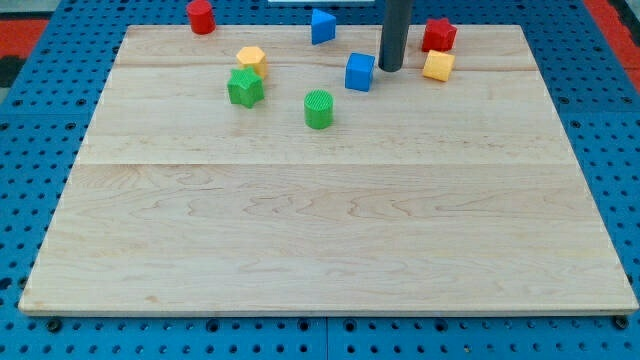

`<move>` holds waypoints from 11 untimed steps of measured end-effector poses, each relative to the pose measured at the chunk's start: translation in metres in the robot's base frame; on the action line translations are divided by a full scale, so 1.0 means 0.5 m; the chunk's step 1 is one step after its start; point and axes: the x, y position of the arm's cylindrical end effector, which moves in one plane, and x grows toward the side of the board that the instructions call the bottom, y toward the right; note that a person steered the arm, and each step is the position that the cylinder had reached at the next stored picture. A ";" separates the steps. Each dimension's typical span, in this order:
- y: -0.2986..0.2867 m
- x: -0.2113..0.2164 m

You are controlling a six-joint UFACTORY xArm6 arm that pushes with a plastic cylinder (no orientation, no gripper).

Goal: Move the blue cube diagonal to the green star

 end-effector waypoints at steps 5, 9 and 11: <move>-0.151 0.115; -0.343 0.208; -0.525 0.209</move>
